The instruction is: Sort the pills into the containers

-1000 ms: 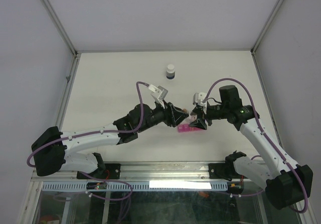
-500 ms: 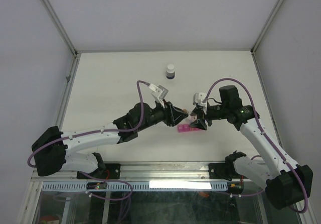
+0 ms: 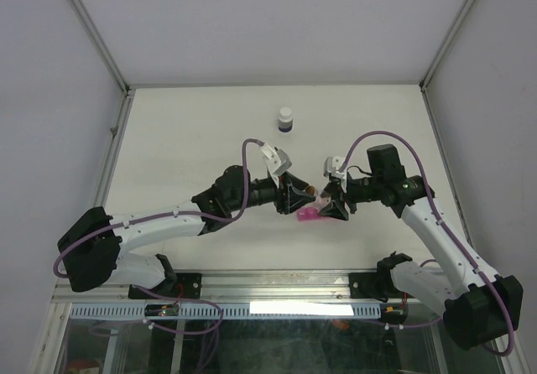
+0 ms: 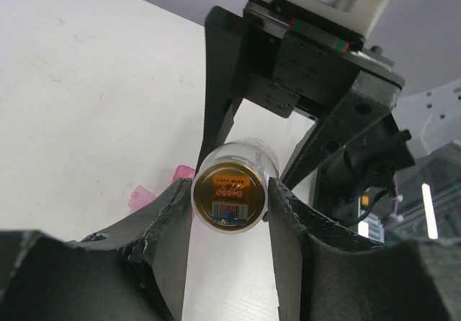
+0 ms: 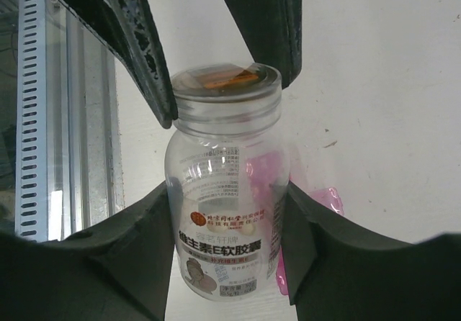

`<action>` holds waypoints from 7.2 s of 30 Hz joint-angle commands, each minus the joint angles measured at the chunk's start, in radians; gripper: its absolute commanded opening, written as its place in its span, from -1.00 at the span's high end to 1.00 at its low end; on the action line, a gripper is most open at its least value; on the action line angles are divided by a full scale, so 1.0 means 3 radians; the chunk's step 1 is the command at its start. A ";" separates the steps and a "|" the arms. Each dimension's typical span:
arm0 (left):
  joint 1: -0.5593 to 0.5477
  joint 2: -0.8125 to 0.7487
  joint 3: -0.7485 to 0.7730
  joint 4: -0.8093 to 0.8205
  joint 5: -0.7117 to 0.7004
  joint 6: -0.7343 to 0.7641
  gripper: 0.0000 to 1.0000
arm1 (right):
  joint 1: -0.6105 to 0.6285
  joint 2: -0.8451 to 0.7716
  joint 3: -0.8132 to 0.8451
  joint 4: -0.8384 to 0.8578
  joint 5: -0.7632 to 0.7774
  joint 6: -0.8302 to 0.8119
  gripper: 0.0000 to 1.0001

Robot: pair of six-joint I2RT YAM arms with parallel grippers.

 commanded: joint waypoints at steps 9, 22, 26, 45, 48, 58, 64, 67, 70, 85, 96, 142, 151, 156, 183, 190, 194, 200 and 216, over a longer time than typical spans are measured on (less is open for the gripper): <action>0.0138 0.0220 0.0078 -0.0050 0.1125 0.1546 0.53 | -0.0071 -0.0045 0.0169 0.0254 -0.0405 0.0090 1.00; 0.0238 -0.0148 -0.0028 0.0101 0.0571 0.1181 -0.95 | -0.0082 -0.0054 0.0167 0.0247 -0.0385 0.0076 1.00; 0.0240 -0.0420 -0.0271 0.0194 0.0326 0.0991 -0.98 | -0.0083 -0.0048 0.0162 0.0250 -0.0379 0.0072 1.00; -0.0026 -0.0927 -0.0191 -0.0699 -0.1222 -0.1097 -0.37 | -0.0106 -0.0013 0.0151 0.0268 -0.0382 0.0080 1.00; -0.0043 -0.0764 -0.0051 -0.0712 -0.1158 -0.1029 -0.40 | -0.0108 -0.0013 0.0146 0.0269 -0.0388 0.0085 1.00; -0.0076 -0.0328 0.0286 -0.0622 -0.0653 -0.0921 -0.46 | -0.0108 -0.0013 0.0146 0.0272 -0.0383 0.0095 1.00; -0.0096 -0.0284 0.0338 -0.0596 -0.0609 -0.0918 -0.45 | -0.0108 -0.0008 0.0146 0.0281 -0.0385 0.0100 1.00; -0.0097 -0.0306 0.0322 -0.0587 -0.0612 -0.0921 -0.43 | -0.0108 -0.0013 0.0147 0.0280 -0.0389 0.0104 1.00; -0.0102 -0.0314 0.0312 -0.0558 -0.0557 -0.0928 -0.38 | -0.0108 -0.0008 0.0142 0.0282 -0.0389 0.0107 1.00; -0.0107 -0.0122 0.0360 -0.0503 -0.0346 -0.0885 0.37 | -0.0108 -0.0008 0.0140 0.0283 -0.0398 0.0111 1.00; 0.0046 0.0185 0.0170 -0.0192 0.1577 0.1200 0.57 | -0.0107 -0.0028 0.0131 0.0239 -0.0498 0.0051 1.00; -0.0259 -0.0365 0.0236 -0.0513 -0.1196 -0.0572 -0.75 | -0.0113 0.0024 0.0119 0.0233 -0.0449 0.0009 1.00; -0.0304 -0.0194 0.0374 -0.0488 -0.1047 -0.0591 -0.57 | -0.0113 0.0024 0.0120 0.0233 -0.0461 0.0020 1.00; -0.0304 -0.0175 0.0373 -0.0480 -0.0985 -0.0590 -0.21 | -0.0113 0.0018 0.0125 0.0231 -0.0461 0.0028 1.00; 0.0185 0.0117 -0.0232 0.0874 0.1802 0.0868 0.64 | -0.0118 -0.0048 0.0116 0.0163 -0.0598 -0.0075 1.00; 0.0305 0.0038 -0.0538 0.1583 0.1341 0.0750 -0.30 | -0.0122 -0.0064 0.0119 0.0122 -0.0619 -0.0139 1.00; 0.0319 -0.0225 -0.1063 0.2405 0.0759 0.0257 -0.98 | -0.0124 -0.0026 0.0120 0.0117 -0.0623 -0.0143 1.00; 0.0320 -0.0764 -0.1432 0.2219 -0.0092 -0.0625 -0.98 | -0.0167 -0.0008 0.0112 0.0093 -0.0646 -0.0182 1.00; -0.0565 -0.0722 -0.0104 -0.0329 -0.1981 -0.0513 -0.71 | -0.0175 -0.0001 0.0116 0.0091 -0.0601 -0.0189 1.00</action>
